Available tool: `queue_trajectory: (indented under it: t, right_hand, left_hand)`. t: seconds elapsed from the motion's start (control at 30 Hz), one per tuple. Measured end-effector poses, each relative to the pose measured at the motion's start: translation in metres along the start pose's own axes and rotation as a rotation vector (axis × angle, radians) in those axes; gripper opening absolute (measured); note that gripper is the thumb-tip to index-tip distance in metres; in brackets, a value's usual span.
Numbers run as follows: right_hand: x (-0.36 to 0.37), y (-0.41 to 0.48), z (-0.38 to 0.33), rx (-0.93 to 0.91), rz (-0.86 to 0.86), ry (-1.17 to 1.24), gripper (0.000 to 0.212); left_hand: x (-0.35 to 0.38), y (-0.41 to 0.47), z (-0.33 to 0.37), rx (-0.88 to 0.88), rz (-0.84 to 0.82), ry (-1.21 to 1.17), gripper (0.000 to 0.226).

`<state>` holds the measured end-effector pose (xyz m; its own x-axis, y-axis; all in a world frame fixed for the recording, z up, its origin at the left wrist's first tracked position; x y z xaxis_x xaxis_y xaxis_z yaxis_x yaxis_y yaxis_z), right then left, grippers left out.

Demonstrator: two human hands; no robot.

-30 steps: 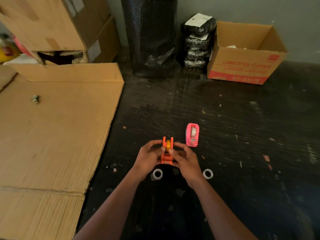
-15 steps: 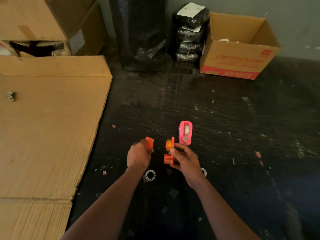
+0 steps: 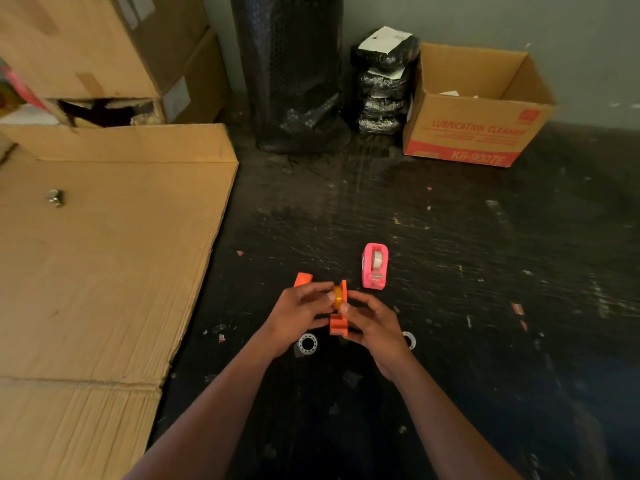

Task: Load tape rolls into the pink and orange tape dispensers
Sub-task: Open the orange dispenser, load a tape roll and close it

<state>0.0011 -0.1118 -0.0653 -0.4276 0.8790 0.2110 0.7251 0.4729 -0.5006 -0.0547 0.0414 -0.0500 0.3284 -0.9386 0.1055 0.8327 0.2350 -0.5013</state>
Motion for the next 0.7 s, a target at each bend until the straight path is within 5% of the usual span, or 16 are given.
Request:
queue_trajectory:
  t: [0.33,0.5,0.7]
  right_hand:
    - [0.004,-0.023,-0.004,-0.019,-0.037,-0.011,0.03]
    - [-0.001,-0.022,-0.003,-0.01,0.009,0.04,0.03]
    - [-0.006,-0.017,0.0,0.036,0.055,0.03,0.03]
  left_hand:
    - [0.002,-0.015,-0.001,0.068,-0.019,0.033,0.032]
    - [-0.006,-0.018,0.0,0.076,0.116,0.02,0.039]
    - [-0.043,-0.028,-0.027,0.139,0.481,0.57,0.032]
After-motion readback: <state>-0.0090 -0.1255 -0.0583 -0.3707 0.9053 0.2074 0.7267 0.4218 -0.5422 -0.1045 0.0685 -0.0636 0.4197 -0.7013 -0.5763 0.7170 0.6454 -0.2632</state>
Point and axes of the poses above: each hand's wrist, its own y-axis towards the middle knuckle, its own x-axis out of the palm, z = x × y, the point moved 5 cm from there along y, towards the middle knuckle, and after that the axes turned 2 degrees about y, right-handed, at the moved point
